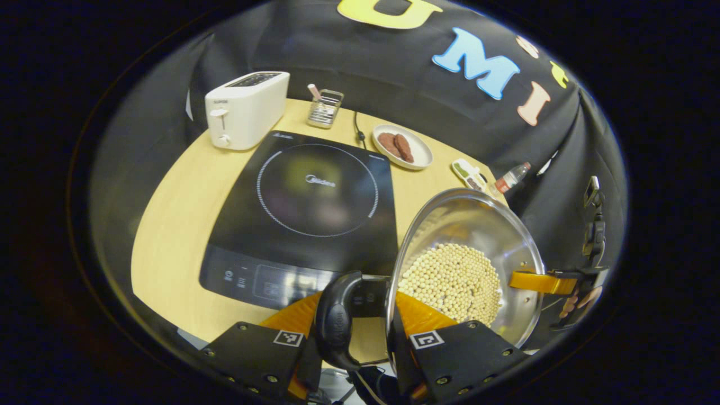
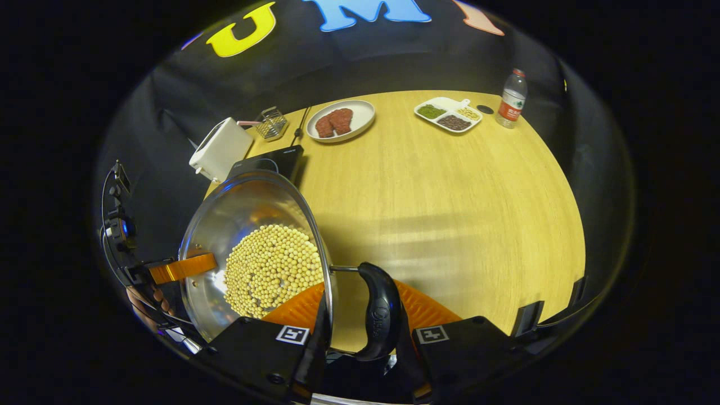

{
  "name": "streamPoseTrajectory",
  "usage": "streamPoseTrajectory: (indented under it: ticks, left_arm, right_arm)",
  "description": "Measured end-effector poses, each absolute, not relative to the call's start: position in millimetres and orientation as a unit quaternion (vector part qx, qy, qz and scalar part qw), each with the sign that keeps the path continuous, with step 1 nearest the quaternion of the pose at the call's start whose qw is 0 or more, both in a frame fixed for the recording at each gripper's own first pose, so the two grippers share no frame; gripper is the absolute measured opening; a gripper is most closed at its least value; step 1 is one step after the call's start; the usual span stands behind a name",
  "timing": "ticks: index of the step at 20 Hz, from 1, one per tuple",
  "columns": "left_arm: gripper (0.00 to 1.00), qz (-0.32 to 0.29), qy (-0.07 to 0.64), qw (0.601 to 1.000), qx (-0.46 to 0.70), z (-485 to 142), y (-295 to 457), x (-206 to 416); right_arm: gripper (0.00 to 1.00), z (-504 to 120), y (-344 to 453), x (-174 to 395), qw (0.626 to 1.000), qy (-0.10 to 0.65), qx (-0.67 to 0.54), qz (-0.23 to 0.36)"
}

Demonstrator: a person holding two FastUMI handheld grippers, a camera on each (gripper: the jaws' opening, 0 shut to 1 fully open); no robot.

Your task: First push the handle of the pot to place it horizontally, then grasp the pot with both hands and set it on the induction cooktop.

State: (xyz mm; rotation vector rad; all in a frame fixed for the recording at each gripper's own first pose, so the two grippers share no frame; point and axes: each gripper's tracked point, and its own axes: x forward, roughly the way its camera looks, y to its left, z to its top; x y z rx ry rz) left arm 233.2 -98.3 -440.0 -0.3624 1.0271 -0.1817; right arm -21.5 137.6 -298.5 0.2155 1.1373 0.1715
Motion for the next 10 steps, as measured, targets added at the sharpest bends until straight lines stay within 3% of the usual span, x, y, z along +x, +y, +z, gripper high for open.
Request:
streamPoseTrajectory:
  ticks: [10]
  left_arm:
    - [0.53, -0.061, 0.489, 0.85, -0.184, -425, -77, 226]
  right_arm:
    - [0.51, -298, 211, 34, 0.833, 0.533, 0.104, 0.103]
